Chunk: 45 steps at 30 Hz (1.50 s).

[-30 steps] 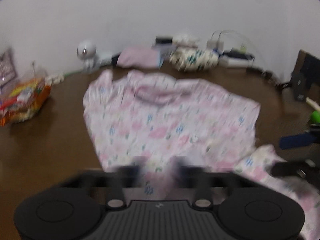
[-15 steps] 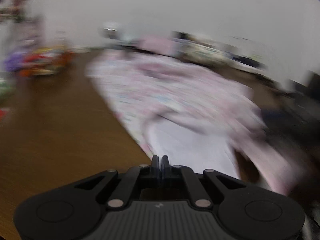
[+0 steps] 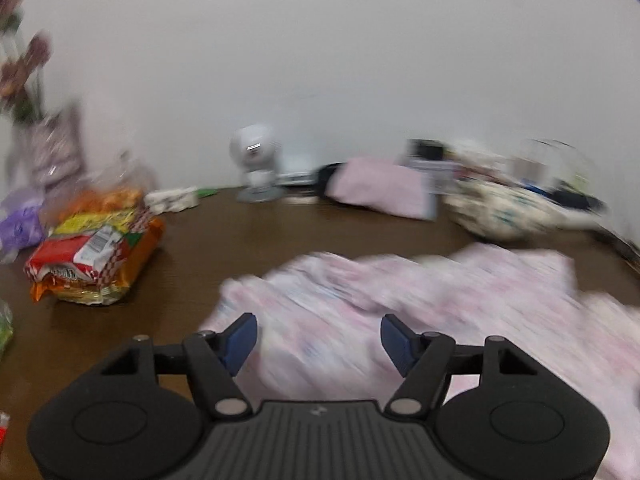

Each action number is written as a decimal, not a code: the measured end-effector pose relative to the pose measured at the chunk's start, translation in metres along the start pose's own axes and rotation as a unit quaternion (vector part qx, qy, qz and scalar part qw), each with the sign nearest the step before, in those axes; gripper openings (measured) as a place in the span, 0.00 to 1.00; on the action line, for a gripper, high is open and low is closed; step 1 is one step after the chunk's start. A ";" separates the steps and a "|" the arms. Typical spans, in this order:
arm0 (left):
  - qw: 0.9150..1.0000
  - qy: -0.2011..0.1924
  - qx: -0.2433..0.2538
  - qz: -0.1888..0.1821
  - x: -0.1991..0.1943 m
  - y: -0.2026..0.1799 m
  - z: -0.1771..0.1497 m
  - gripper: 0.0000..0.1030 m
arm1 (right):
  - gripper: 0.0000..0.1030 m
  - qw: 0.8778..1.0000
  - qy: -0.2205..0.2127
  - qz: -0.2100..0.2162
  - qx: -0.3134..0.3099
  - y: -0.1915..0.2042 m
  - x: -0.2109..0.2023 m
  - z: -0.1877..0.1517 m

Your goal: Fold clothes

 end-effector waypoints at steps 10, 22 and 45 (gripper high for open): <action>0.994 0.091 -0.064 -0.016 -0.012 0.037 -0.056 0.03 | 0.70 0.999 0.025 -0.041 0.007 -0.011 -0.004 -0.003; 0.995 0.015 -0.078 -0.053 -0.141 0.080 -0.082 0.70 | 0.74 0.993 -0.006 0.114 0.042 0.021 -0.002 0.041; 0.992 -0.001 -0.096 -0.084 -0.190 0.076 -0.101 0.80 | 0.47 0.949 0.019 0.295 -0.105 0.111 -0.051 -0.010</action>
Point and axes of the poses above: each gripper's, at about its wrist camera, not at the fingertips, and x roughly the way its jaws point, y to its left, z to its top, the point moved 7 cm from there along x, roughly the way its jaws point, and after that the axes turned 14 degrees about z, right-handed, at the moved point
